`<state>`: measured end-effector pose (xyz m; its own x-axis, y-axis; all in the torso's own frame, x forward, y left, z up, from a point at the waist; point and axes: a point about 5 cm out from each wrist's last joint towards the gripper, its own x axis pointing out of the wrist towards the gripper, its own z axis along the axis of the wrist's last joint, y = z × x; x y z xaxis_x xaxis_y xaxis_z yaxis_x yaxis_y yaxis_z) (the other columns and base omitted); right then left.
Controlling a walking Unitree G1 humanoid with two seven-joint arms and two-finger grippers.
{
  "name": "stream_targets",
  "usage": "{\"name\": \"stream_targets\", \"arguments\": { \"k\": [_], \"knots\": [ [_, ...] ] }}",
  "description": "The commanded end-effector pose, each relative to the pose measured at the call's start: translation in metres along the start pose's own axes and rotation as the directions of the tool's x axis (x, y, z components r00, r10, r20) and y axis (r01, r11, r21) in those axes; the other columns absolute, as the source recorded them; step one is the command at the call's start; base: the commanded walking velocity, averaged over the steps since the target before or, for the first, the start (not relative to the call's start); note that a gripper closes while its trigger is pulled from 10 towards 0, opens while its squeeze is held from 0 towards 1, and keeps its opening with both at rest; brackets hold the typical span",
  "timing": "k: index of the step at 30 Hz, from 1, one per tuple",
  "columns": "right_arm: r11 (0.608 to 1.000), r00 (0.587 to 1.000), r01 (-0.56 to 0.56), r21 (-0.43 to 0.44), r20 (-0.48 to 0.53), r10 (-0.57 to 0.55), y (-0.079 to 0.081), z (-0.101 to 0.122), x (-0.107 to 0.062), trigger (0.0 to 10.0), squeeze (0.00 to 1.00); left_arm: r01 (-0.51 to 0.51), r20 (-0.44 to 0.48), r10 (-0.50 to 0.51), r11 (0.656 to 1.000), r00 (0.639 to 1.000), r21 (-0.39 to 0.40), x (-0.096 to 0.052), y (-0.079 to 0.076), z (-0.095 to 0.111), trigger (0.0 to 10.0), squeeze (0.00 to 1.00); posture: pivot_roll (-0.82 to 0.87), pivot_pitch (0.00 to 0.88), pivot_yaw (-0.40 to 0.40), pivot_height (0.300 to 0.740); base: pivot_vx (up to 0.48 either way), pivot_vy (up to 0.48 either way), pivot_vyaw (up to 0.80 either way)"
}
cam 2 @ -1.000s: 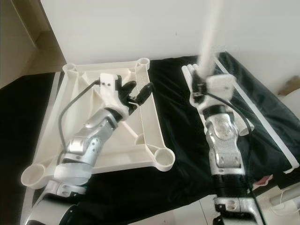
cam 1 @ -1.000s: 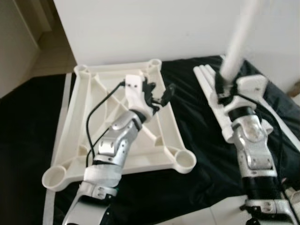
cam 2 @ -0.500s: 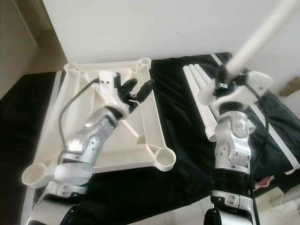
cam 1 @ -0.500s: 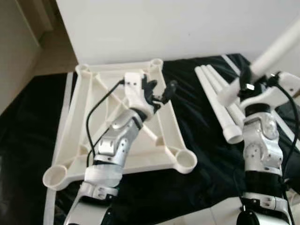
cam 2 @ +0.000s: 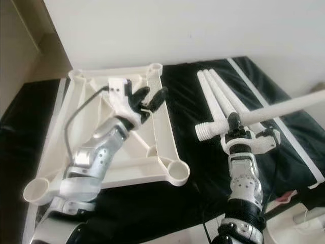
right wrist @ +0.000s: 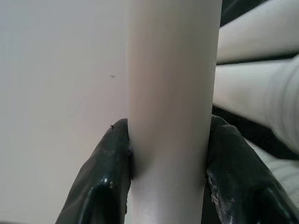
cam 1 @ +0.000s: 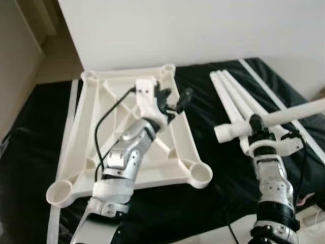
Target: Building children table
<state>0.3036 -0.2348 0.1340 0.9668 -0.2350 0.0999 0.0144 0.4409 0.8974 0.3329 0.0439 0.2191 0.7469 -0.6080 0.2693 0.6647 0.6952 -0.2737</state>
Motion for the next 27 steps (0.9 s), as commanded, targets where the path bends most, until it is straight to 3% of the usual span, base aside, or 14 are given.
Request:
{"name": "stream_targets", "arguments": {
  "k": [1, 2, 3, 5, 6, 7, 8, 11, 14, 15, 16, 18, 27],
  "knots": [
    [0.999, 0.999, 0.005, 0.031, -0.033, -0.004, -0.005, -0.006, -0.011, 10.0, 0.0, 0.029, -0.001, -0.029, 1.0, 1.0, -0.001, -0.002, -0.003, 0.001, 10.0, 0.0, -0.07, 0.037, 0.022, 0.74, 0.0, 0.0, 0.0],
    [0.997, 0.998, -0.044, 0.069, -0.05, 0.047, -0.004, -0.008, -0.028, 10.0, 0.0, 0.03, -0.003, -0.03, 1.0, 1.0, -0.005, -0.003, -0.004, 0.0, 10.0, 0.0, -0.07, 0.045, 0.021, 0.74, 0.0, 0.0, 0.0],
    [0.997, 0.998, -0.044, 0.069, -0.05, 0.047, -0.004, -0.008, -0.028, 10.0, 0.0, 0.03, -0.003, -0.03, 1.0, 1.0, -0.005, -0.003, -0.004, 0.0, 10.0, 0.0, -0.07, 0.045, 0.021, 0.74, 0.0, 0.0, 0.0],
    [0.983, 0.99, -0.121, 0.137, -0.06, 0.131, 0.0, -0.006, -0.064, 10.0, 0.0, 0.031, -0.006, -0.031, 0.999, 0.999, -0.011, -0.005, -0.004, 0.0, 10.0, 0.0, -0.07, 0.058, 0.022, 0.74, 0.0, 0.0, 0.0],
    [0.983, 0.99, -0.121, 0.137, -0.06, 0.131, 0.0, -0.006, -0.064, 10.0, 0.0, 0.031, -0.006, -0.031, 0.999, 0.999, -0.011, -0.005, -0.004, 0.0, 10.0, 0.0, -0.07, 0.058, 0.022, 0.74, 0.0, 0.0, 0.0],
    [0.975, 0.986, -0.143, 0.171, -0.066, 0.156, 0.0, -0.005, -0.08, 10.0, 0.0, 0.031, -0.008, -0.032, 0.999, 0.999, -0.014, -0.005, -0.005, 0.0, 10.0, 0.0, -0.08, 0.065, 0.025, 0.74, 0.0, 0.0, 0.0],
    [0.975, 0.986, -0.143, 0.171, -0.066, 0.156, 0.0, -0.005, -0.08, 10.0, 0.0, 0.031, -0.008, -0.032, 0.999, 0.999, -0.014, -0.005, -0.005, 0.0, 10.0, 0.0, -0.08, 0.065, 0.025, 0.74, 0.0, 0.0, 0.0],
    [0.956, 0.978, -0.178, 0.234, -0.061, 0.198, -0.002, 0.004, -0.116, 10.0, 0.0, 0.036, -0.012, -0.036, 0.999, 0.999, -0.019, -0.007, -0.006, 0.0, 10.0, 0.0, -0.08, 0.078, 0.033, 0.74, 0.0, 0.0, 0.0],
    [0.951, 0.977, -0.185, 0.247, -0.059, 0.205, -0.003, 0.008, -0.129, 10.0, 0.0, 0.037, -0.013, -0.037, 0.999, 0.999, -0.02, -0.007, -0.006, 0.0, 10.0, 0.0, -0.08, 0.08, 0.036, 0.74, 0.0, 0.0, 0.0],
    [0.947, 0.975, -0.193, 0.258, -0.055, 0.214, -0.004, 0.012, -0.143, 10.0, 0.0, 0.038, -0.015, -0.038, 0.999, 0.999, -0.02, -0.007, -0.006, 0.001, 10.0, 0.0, -0.07, 0.083, 0.039, 0.74, 0.0, 0.0, 0.0],
    [0.947, 0.975, -0.193, 0.258, -0.055, 0.214, -0.004, 0.012, -0.143, 10.0, 0.0, 0.038, -0.015, -0.038, 0.999, 0.999, -0.02, -0.007, -0.006, 0.001, 10.0, 0.0, -0.07, 0.083, 0.039, 0.74, 0.0, 0.0, 0.0],
    [0.946, 0.976, -0.194, 0.26, -0.047, 0.213, -0.005, 0.016, -0.161, 10.0, 0.0, 0.04, -0.016, -0.041, 0.999, 0.999, -0.025, -0.007, -0.007, 0.002, 10.0, 0.0, -0.08, 0.086, 0.047, 0.74, 0.0, 0.0, 0.0],
    [0.933, 0.968, -0.225, 0.281, -0.048, 0.248, -0.001, 0.016, -0.165, 10.0, 0.0, 0.058, -0.024, -0.058, 0.998, 0.998, -0.032, -0.005, -0.011, 0.0, 10.0, 0.0, -0.08, 0.082, 0.051, 0.74, 0.0, 0.0, 0.0]
  ]
}}
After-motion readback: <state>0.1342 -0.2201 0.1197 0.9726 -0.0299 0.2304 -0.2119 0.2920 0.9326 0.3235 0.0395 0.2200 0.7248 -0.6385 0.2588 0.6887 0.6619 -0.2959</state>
